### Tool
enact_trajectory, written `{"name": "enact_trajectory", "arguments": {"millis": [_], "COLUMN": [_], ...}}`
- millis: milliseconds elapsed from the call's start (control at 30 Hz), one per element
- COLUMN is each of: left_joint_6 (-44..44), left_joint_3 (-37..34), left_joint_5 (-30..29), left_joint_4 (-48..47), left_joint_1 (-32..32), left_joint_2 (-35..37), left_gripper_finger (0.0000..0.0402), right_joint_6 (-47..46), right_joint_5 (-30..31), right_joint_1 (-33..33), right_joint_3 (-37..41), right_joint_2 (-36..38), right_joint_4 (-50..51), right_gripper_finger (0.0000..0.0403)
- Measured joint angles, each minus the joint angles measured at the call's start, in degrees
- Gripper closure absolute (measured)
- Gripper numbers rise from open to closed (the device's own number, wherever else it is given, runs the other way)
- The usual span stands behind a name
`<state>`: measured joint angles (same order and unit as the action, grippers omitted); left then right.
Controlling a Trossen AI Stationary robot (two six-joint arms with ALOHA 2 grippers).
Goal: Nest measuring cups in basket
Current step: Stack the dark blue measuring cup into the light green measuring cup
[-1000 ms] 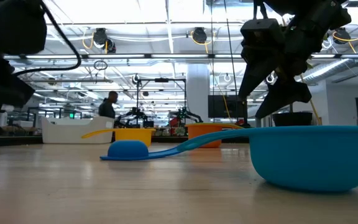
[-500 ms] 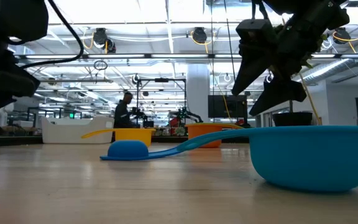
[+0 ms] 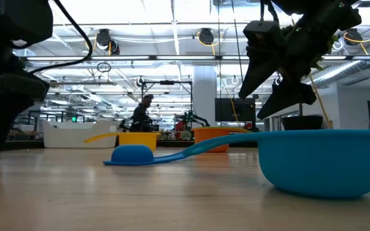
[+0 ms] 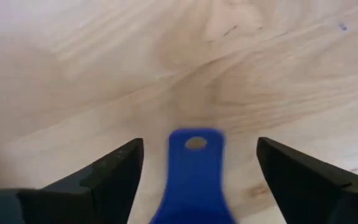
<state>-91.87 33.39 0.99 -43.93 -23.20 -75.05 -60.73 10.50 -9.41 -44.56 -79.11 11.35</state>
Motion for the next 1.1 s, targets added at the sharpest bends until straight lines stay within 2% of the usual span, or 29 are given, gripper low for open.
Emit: {"name": "enact_trajectory", "arguments": {"millis": [133,333,500,667,733,1100], "left_joint_6": [1.42,2.14,6.81,7.1,6.53,7.65], "left_joint_3": [-2.98,-4.09,-4.34,-4.4,-4.4,-0.79], "left_joint_5": [0.0,-0.66,-0.89,-1.43,-1.55,-3.55], "left_joint_4": [5.2,4.22,3.98,3.04,2.89,-0.34], "left_joint_1": [-0.11,-0.17,-0.15,-0.15,-0.15,-0.09], "left_joint_2": [0.4,0.42,0.37,0.28,0.28,-0.31], "left_gripper_finger": [0.0086,0.0118,0.0178,0.0254,0.0273,0.0262], "right_joint_6": [0.02,-0.3,-0.5,-0.39,-0.38,-2.71], "right_joint_5": [0.0,-0.1,-0.11,-0.07,-0.06,1.74], "right_joint_1": [0.0,-0.09,-0.09,-0.09,-0.09,-0.09], "right_joint_3": [0.0,0.0,0.0,0.0,0.0,0.0], "right_joint_2": [0.0,0.0,0.0,0.0,0.0,0.0], "right_joint_4": [0.0,-0.23,-0.39,-0.39,-0.39,-1.01], "right_gripper_finger": [0.0106,0.0106,0.0106,0.0106,0.0106,0.0106]}}
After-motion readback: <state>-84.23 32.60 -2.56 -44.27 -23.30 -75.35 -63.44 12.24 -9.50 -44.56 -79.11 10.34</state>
